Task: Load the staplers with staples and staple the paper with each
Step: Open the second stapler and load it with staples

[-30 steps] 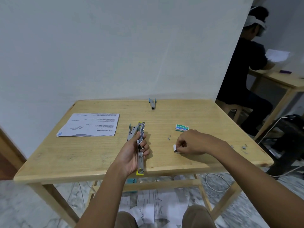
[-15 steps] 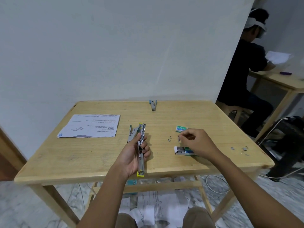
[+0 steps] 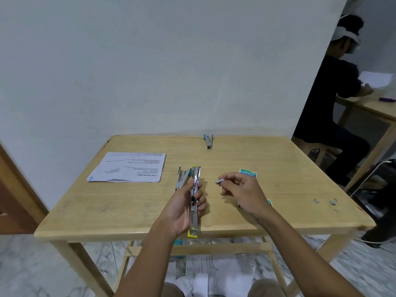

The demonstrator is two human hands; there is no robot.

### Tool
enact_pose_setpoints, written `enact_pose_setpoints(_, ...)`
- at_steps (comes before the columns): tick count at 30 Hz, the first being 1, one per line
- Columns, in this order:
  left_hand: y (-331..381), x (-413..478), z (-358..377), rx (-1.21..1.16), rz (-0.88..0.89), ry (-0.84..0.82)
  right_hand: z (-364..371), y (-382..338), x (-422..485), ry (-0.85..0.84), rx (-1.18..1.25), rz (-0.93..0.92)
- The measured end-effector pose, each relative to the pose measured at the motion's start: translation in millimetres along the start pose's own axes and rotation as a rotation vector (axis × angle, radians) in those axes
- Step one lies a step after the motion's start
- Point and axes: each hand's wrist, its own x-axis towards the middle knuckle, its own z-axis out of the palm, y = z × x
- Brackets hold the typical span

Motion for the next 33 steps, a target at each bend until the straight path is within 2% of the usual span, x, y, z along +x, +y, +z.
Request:
enact_pose_setpoints(4,0,-2,1,0.014,-0.022,-0.027,20,-3,-2,-0.001,-0.090,-0.070)
enact_pose_setpoints(10,1,0,-2,0.067,-0.054,-0.037,41,2,0,0.153,-0.357,-0.297)
enact_pose_setpoints(15,1,0,-2,0.072,-0.052,-0.043,53,15,2,0.188,-0.380,-0.381)
enact_pose_setpoints(20,1,-1,2,0.028,-0.040,0.001,59,16,0,0.259,-0.556,-0.520)
enact_pose_setpoints(27,1,-1,-1,0.065,-0.031,-0.013,59,7,1,0.167,-0.754,-0.494)
enact_pose_setpoints(33,1,-2,-2,0.087,-0.052,-0.050,53,-2,-2,0.040,-0.734,-0.411)
